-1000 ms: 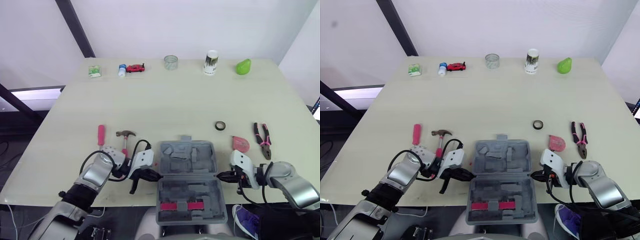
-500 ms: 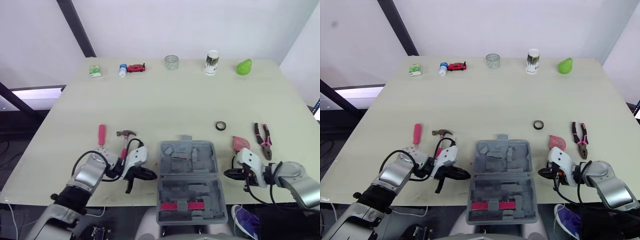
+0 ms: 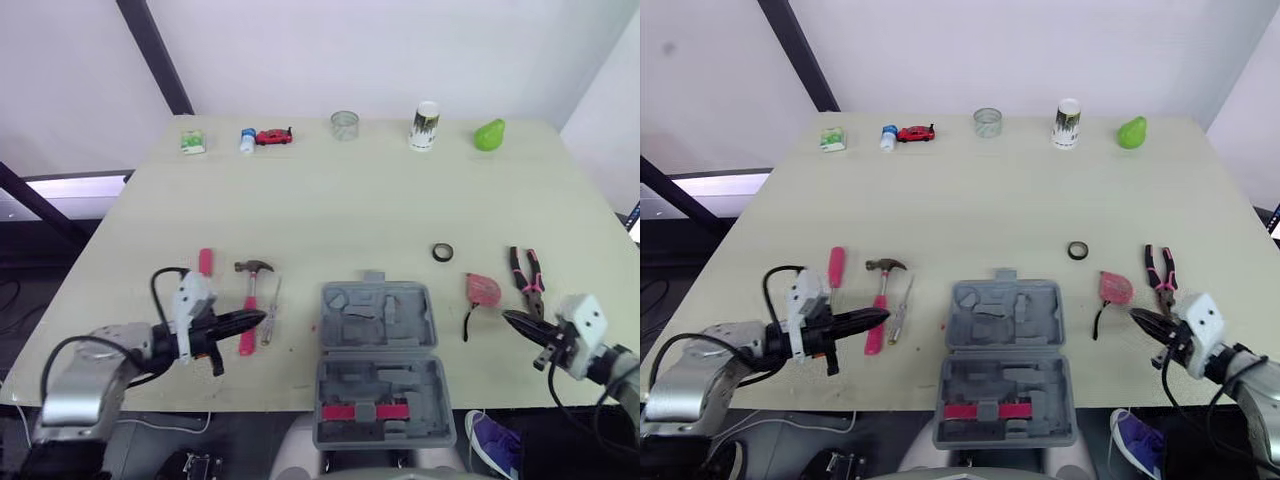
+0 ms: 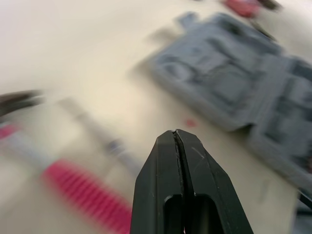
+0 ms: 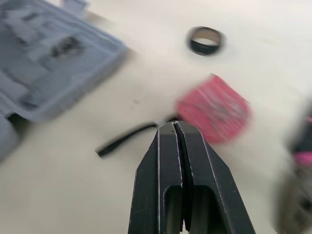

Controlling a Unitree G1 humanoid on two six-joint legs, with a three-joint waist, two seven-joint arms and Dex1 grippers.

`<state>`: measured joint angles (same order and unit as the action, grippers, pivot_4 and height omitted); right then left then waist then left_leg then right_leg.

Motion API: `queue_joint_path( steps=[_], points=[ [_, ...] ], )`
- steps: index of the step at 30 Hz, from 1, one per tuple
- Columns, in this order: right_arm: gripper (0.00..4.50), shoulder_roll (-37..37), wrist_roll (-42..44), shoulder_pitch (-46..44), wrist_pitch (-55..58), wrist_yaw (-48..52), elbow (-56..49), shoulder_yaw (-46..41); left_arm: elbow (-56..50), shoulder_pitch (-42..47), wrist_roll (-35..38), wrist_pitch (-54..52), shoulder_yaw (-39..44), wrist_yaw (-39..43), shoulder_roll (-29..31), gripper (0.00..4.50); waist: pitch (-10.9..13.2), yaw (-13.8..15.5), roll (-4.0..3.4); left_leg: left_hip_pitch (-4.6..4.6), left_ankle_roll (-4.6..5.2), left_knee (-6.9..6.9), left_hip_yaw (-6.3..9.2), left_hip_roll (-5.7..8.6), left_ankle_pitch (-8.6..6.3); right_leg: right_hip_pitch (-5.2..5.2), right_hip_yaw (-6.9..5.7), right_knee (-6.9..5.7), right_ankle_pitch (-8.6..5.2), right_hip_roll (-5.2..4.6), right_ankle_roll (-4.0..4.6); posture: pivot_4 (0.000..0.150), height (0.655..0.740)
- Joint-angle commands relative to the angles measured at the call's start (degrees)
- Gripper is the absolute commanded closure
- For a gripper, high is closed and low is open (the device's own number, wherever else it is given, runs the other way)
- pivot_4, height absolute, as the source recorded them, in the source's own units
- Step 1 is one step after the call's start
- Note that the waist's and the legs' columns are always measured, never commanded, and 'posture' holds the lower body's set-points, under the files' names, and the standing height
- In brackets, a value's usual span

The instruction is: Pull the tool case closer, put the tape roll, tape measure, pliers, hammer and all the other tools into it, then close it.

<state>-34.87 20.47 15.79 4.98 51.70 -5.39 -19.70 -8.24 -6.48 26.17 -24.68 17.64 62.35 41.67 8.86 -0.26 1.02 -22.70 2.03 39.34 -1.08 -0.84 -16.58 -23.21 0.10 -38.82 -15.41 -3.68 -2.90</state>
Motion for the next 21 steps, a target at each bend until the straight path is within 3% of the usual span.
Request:
queue_joint_path(
  steps=[1,3,10,16,21],
  points=[
    [4.5,0.56,5.4,4.64,-1.68,1.06,1.59,-8.25,0.16,-3.93,4.43,0.07,10.25,-3.04,-0.85,4.47,0.0,-0.02,0.0,0.0,0.0,0.0,0.01,-0.01,0.0,0.02,0.02,0.01,0.0,-0.08,0.0,0.15,0.74],
    [3.72,1.04,6.54,7.4,-3.36,1.31,2.09,-11.32,1.77,-6.84,4.9,1.02,15.27,-4.72,-1.17,3.69,0.0,-0.14,0.0,0.12,0.0,-0.06,0.02,-0.02,-0.01,0.11,0.07,0.03,-0.02,-0.25,0.03,0.15,0.74],
    [0.1,2.22,9.37,11.96,-7.94,3.28,6.85,-17.89,11.86,-13.55,3.06,7.06,23.11,-5.43,-1.33,0.11,-0.01,-0.46,0.01,0.6,-0.01,-0.17,-0.06,-0.05,-0.02,0.51,0.12,0.16,-0.07,-0.23,0.11,0.15,0.74],
    [0.02,2.7,11.65,14.54,-6.81,2.95,8.28,-20.75,17.77,-16.43,2.8,11.7,23.98,-4.33,-1.3,0.02,-0.06,-0.08,0.08,0.79,0.02,-0.27,-0.06,-0.1,-0.05,0.73,0.18,0.35,-0.16,-0.35,0.26,0.15,0.74],
    [0.02,1.33,12.62,13.67,-4.11,1.21,5.1,-20.86,16.56,-16.22,3.49,12.63,22.43,-3.4,-1.28,0.02,-0.12,-0.12,0.1,0.79,0.0,-0.31,-0.06,-0.15,-0.08,0.72,0.25,0.4,-0.2,-0.48,0.35,0.15,0.74]
  ],
)
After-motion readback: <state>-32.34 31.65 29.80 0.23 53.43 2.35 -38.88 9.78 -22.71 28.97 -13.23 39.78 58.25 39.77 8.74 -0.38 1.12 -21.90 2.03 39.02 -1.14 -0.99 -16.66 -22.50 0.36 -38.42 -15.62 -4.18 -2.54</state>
